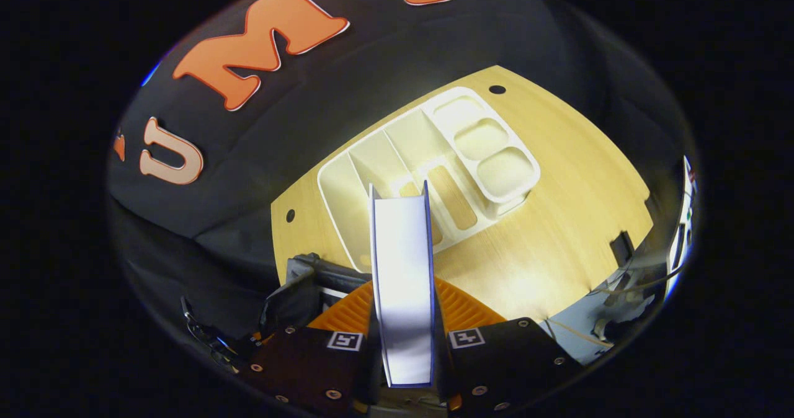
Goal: Open the schoolbag, grab two books from the bookshelf and put them into the schoolbag.
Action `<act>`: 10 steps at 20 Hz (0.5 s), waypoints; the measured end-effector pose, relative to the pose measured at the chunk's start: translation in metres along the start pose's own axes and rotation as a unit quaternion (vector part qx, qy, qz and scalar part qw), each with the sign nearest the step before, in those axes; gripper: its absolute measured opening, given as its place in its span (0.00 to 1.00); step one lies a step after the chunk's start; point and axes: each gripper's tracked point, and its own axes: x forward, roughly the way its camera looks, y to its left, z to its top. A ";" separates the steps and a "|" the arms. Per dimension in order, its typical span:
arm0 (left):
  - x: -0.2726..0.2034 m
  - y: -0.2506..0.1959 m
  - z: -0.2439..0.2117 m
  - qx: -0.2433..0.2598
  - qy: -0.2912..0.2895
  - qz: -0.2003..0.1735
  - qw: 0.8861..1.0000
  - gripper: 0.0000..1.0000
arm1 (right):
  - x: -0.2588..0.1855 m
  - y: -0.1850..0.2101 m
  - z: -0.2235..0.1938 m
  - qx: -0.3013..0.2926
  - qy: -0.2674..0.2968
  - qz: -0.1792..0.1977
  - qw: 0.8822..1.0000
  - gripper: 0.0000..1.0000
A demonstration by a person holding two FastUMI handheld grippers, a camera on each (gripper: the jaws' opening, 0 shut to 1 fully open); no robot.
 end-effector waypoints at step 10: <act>0.002 -0.002 0.000 0.027 0.001 -0.017 0.999 0.06 | -0.016 0.036 -0.079 0.060 0.021 0.085 0.994 0.36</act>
